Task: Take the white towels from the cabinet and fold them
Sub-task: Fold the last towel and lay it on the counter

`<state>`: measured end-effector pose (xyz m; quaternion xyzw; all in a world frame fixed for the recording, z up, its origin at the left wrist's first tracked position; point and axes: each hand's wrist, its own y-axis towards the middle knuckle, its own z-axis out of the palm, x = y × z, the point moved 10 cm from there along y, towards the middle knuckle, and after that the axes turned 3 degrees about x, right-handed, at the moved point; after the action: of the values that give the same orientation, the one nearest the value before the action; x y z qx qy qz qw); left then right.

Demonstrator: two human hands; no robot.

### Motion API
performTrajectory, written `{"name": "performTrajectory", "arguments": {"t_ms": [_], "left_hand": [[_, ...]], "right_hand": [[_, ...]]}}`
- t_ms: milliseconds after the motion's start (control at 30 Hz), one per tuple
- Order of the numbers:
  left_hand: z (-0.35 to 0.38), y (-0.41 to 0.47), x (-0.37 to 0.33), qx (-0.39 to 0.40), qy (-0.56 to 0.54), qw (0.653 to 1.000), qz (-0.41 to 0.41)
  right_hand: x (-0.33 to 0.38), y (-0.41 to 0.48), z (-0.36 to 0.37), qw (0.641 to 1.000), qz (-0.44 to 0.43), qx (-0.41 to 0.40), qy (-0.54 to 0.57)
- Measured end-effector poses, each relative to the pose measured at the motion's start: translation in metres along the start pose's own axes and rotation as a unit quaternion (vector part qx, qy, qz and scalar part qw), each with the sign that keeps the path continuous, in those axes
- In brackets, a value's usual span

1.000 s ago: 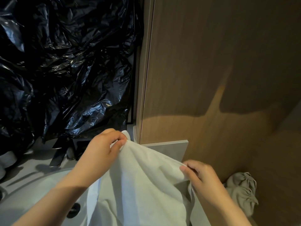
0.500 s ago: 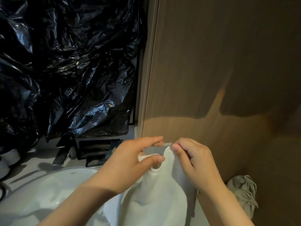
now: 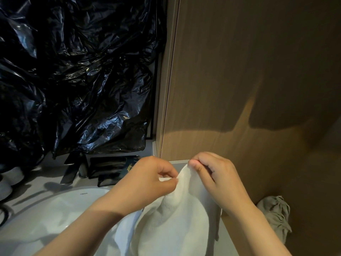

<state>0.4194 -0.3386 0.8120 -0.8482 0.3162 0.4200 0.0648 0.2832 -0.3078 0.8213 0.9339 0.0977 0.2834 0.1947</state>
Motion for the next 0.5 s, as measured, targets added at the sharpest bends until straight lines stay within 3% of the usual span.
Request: {"name": "performTrajectory", "arguments": {"t_ms": [200, 333, 500], "left_hand": [[-0.039, 0.000, 0.023, -0.131, -0.014, 0.991, -0.015], [-0.048, -0.004, 0.037, -0.147, 0.008, 0.989, -0.033], [-0.059, -0.010, 0.051, -0.162, 0.023, 0.985, -0.046]], "right_hand": [[-0.027, -0.006, 0.014, 0.998, 0.040, 0.037, 0.027], [-0.062, -0.019, 0.029, 0.993, 0.106, 0.059, 0.006], [-0.073, -0.029, 0.056, 0.980, 0.154, 0.107, 0.061]]}}
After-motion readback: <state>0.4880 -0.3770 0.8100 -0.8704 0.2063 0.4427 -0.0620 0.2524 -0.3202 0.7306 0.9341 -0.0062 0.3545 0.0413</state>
